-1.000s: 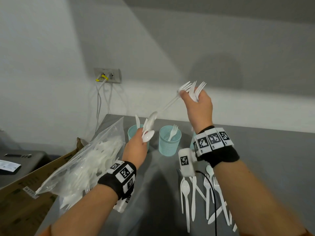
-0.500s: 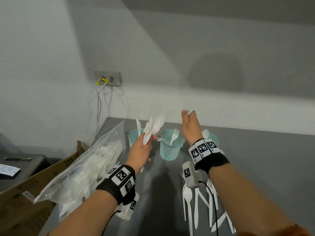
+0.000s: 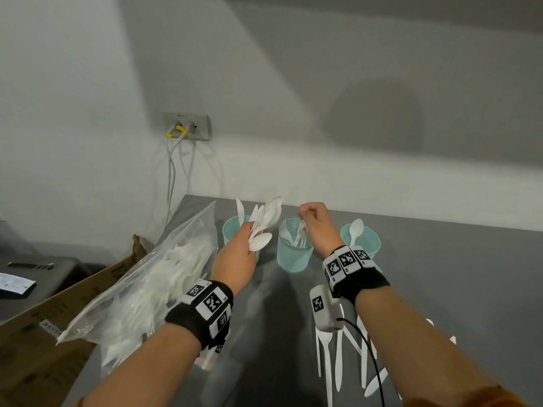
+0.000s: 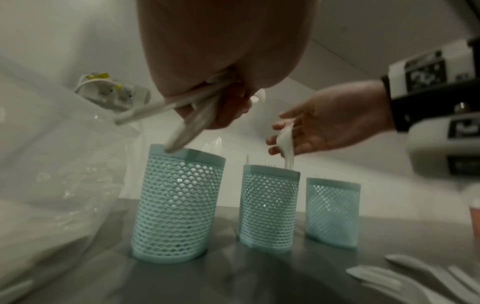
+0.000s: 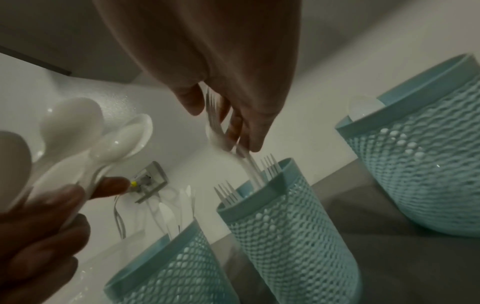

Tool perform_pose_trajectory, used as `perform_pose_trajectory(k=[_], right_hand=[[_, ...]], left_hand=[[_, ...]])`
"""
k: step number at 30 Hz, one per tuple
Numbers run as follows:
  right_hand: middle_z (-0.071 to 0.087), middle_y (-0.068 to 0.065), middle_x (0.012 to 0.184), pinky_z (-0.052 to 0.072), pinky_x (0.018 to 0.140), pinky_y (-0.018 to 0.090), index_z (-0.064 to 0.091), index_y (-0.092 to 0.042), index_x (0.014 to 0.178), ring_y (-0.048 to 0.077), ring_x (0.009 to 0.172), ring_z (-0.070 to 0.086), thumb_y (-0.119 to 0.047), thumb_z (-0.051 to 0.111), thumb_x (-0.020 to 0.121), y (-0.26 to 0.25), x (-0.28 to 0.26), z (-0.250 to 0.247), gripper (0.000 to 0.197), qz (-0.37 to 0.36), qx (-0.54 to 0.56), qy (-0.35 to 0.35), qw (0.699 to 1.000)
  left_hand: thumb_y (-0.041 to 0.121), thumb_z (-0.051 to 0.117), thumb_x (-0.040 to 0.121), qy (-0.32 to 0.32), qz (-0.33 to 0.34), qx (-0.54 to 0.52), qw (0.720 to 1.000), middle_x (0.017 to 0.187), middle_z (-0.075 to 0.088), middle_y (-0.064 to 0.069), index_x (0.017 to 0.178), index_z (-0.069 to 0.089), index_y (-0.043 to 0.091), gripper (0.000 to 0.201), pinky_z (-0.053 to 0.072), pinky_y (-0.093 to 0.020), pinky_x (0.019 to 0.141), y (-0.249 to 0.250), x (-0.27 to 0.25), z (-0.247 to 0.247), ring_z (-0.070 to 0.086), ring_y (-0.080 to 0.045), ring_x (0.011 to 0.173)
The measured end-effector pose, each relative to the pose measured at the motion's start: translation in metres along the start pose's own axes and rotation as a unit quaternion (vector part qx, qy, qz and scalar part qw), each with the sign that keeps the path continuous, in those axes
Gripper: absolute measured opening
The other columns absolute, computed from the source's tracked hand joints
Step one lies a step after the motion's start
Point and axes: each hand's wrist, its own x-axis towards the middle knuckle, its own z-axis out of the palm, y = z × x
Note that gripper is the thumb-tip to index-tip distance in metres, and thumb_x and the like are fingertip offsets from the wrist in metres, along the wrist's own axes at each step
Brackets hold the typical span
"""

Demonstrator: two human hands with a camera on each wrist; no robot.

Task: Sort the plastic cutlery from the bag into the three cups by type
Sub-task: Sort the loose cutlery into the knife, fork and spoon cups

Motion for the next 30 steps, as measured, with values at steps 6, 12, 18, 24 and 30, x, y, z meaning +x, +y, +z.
perform_pose_trajectory(k=[6,12,18,24,30], right_hand=[[0.056,-0.009,0.110,0.037,0.100,0.028,0.064,-0.027,0.106,0.014,0.114,0.049,-0.024,0.051,0.095,-0.028,-0.008,0.001,0.018,-0.132,-0.046,-0.029,0.990],[0.060,-0.008,0.112,0.030,0.100,0.034,0.071,-0.032,0.099,0.016,0.112,0.045,-0.025,0.060,0.087,-0.040,-0.014,0.006,0.018,-0.171,-0.274,-0.116,0.939],[0.062,-0.009,0.107,0.029,0.102,0.040,0.069,-0.029,0.095,0.016,0.108,0.052,-0.036,0.058,0.090,-0.043,-0.013,0.008,0.014,-0.171,-0.300,-0.133,0.929],[0.064,-0.013,0.107,0.035,0.104,0.043,0.061,-0.031,0.090,0.014,0.111,0.048,-0.029,0.052,0.094,-0.052,-0.009,0.000,0.010,-0.164,-0.129,-0.055,0.976],[0.064,0.000,0.084,0.054,0.076,0.036,0.052,-0.027,0.088,0.018,0.067,0.065,-0.018,0.046,0.098,-0.095,-0.008,-0.005,0.014,-0.213,0.087,0.046,0.972]], left_hand=[[0.012,0.042,0.091,0.010,0.039,0.120,0.992,0.115,0.061,-0.001,0.130,0.043,0.028,0.043,0.051,-0.044,0.079,0.006,-0.001,-0.002,0.061,-0.030,0.094],[0.016,0.045,0.092,0.002,0.070,0.141,0.987,0.119,0.060,-0.001,0.132,0.043,0.026,0.041,0.051,-0.043,0.078,0.006,-0.003,-0.005,0.062,-0.028,0.096],[0.021,0.044,0.095,-0.022,0.062,0.109,0.992,0.108,0.063,0.000,0.129,0.043,0.026,0.035,0.051,-0.040,0.078,-0.002,-0.003,-0.008,0.062,-0.026,0.091],[0.011,0.044,0.095,-0.055,0.033,-0.035,0.997,0.083,0.054,0.008,0.122,0.047,0.027,0.031,0.042,-0.031,0.072,-0.017,-0.001,-0.003,0.054,-0.017,0.077],[0.018,0.045,0.099,-0.016,-0.019,-0.146,0.989,0.087,0.059,0.004,0.109,0.052,0.030,0.017,0.040,-0.023,0.067,-0.021,0.002,-0.005,0.052,-0.012,0.075]])
